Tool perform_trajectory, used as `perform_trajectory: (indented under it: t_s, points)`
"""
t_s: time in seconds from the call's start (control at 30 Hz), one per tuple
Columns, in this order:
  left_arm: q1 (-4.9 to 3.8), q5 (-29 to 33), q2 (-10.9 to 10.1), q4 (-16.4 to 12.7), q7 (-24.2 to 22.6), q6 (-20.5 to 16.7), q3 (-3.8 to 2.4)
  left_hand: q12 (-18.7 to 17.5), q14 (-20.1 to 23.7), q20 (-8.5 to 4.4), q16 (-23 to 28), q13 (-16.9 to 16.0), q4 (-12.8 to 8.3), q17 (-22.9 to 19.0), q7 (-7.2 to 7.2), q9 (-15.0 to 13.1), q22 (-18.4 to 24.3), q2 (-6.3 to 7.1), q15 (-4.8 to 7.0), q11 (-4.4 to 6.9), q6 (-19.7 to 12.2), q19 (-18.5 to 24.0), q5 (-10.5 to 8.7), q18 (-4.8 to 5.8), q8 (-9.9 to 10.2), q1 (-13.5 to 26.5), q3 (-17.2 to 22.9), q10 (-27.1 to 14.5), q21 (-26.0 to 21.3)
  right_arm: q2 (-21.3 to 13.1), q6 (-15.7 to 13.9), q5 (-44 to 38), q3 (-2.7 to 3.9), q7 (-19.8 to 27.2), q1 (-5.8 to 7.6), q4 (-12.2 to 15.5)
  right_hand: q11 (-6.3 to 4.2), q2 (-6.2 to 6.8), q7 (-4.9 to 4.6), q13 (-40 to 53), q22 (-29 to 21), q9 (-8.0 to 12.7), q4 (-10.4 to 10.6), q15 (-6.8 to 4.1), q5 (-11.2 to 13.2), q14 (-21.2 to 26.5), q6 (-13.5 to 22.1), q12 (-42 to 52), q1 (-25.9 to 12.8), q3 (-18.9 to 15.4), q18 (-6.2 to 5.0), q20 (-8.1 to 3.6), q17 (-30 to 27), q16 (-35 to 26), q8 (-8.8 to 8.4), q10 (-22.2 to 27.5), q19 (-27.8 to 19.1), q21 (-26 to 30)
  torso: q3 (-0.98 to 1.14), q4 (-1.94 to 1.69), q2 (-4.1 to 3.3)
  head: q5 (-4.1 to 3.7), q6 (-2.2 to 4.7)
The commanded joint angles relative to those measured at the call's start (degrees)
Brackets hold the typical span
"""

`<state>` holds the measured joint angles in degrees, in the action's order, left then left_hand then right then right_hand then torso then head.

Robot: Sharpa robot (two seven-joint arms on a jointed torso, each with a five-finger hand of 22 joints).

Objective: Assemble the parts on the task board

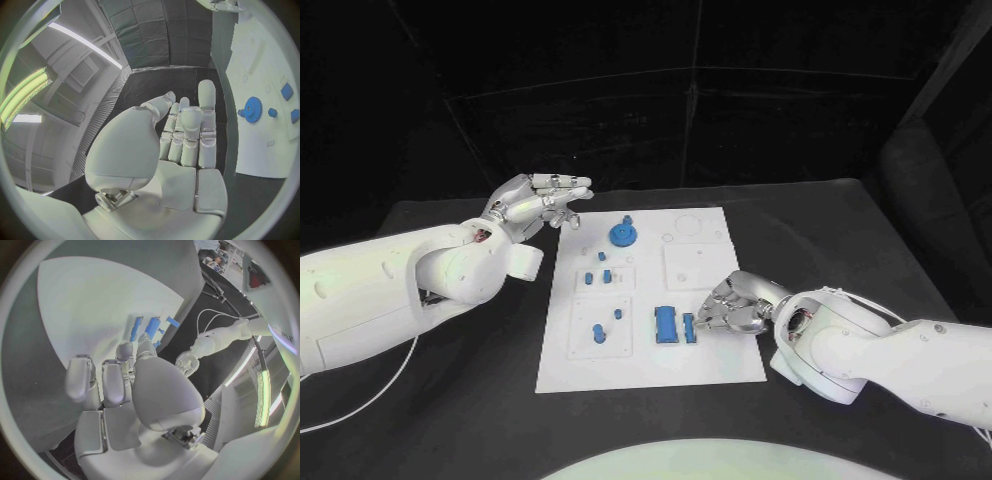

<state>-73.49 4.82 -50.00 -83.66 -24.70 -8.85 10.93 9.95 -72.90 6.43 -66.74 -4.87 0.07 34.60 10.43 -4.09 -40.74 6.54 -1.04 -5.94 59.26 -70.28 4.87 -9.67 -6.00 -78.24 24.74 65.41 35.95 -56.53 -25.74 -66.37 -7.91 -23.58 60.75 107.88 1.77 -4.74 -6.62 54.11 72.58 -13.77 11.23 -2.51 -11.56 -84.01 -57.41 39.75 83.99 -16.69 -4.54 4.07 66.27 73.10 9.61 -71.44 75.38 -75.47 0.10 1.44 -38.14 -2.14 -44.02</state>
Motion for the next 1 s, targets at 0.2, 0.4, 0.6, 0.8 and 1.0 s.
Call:
perform_trajectory:
  t_s: [0.2,0.4,0.6,0.8,1.0]
  points:
    - [-0.06,2.0,0.4,0.6,-4.4,-2.3,1.06,0.9,1.6,0.24,1.4,-0.1,0.6,-2.4,-0.57,-0.1,0.3,0.33,0.07,0.22,0.1,0.6,0.09,-0.79,-0.8,1.6,-1.1,-0.2,-0.8,1.2,2.4,34.9,0.14,34.4,3.67,-7.6,2.54,-3.00,-2.38,-17.0,-27.7,1.0,-2.9,2.73,0.6,14.9,1.8,-20.6,7.9,1.6,-5.54,2.18,-32.1,-36.3,-2.53,9.8,-22.3,30.6,-0.31,-0.19,1.91,-0.83,2.96]
    - [0.09,2.4,2.1,4.0,-4.9,-2.1,1.46,0.5,9.0,0.50,11.2,0.4,1.8,-11.7,-1.53,-0.1,3.1,-0.02,0.01,0.73,1.2,6.3,0.15,-0.78,-1.1,2.3,-2.9,1.1,-5.9,6.3,6.4,45.2,0.17,43.6,5.05,-18.5,5.73,-4.15,-4.99,-33.6,-39.2,3.1,-3.7,7.42,2.5,21.5,2.2,-32.2,11.2,0.8,-5.69,6.21,-45.0,-56.6,-5.57,10.3,-27.1,46.7,-0.75,-0.15,3.54,-1.25,6.49]
    - [0.68,1.8,5.9,11.8,-4.2,-1.6,1.54,-4.0,12.9,2.28,31.7,1.3,2.0,-20.4,-0.42,0.2,9.6,-0.46,-2.34,-0.63,0.5,14.8,0.12,-0.48,0.7,0.5,-1.6,1.0,-15.5,14.5,8.2,51.4,0.19,48.8,5.36,-32.6,7.64,-3.72,-5.71,-41.8,-46.5,5.7,-4.5,9.76,2.0,24.7,3.9,-34.6,7.8,-0.9,-5.54,9.15,-52.5,-64.8,-5.96,11.1,-27.8,56.0,-0.95,0.15,5.02,-0.81,9.32]
    - [1.65,1.6,9.7,17.5,-3.8,-4.8,1.51,-6.2,23.8,8.10,49.7,1.4,6.6,-27.7,-1.79,0.5,19.6,1.45,-9.18,-5.79,-5.5,31.1,0.22,1.66,2.1,6.8,-9.0,-9.2,-30.0,19.6,8.9,56.4,0.21,50.9,5.40,-41.1,9.88,-3.15,-7.03,-47.8,-53.3,8.5,-6.3,13.04,2.1,32.2,8.7,-36.2,1.4,-1.6,-5.03,12.02,-59.2,-69.6,-6.12,17.4,-33.3,65.6,-0.74,-0.01,5.52,-0.21,10.74]
    - [2.13,1.7,11.3,19.0,-4.0,-7.7,1.49,-6.4,25.2,10.26,57.9,1.3,11.3,-30.4,-1.76,0.4,28.2,-0.61,-9.40,-4.72,-8.7,43.8,0.39,-0.14,2.4,5.4,-20.8,-14.6,-33.0,21.6,10.1,57.5,0.25,52.0,5.40,-44.5,10.11,-3.54,-6.67,-50.6,-56.3,10.3,-8.6,13.65,2.7,36.1,12.9,-36.3,-3.0,-1.2,-4.90,12.47,-62.7,-69.7,-6.29,19.7,-33.5,69.0,-0.72,-0.15,5.32,0.34,11.94]
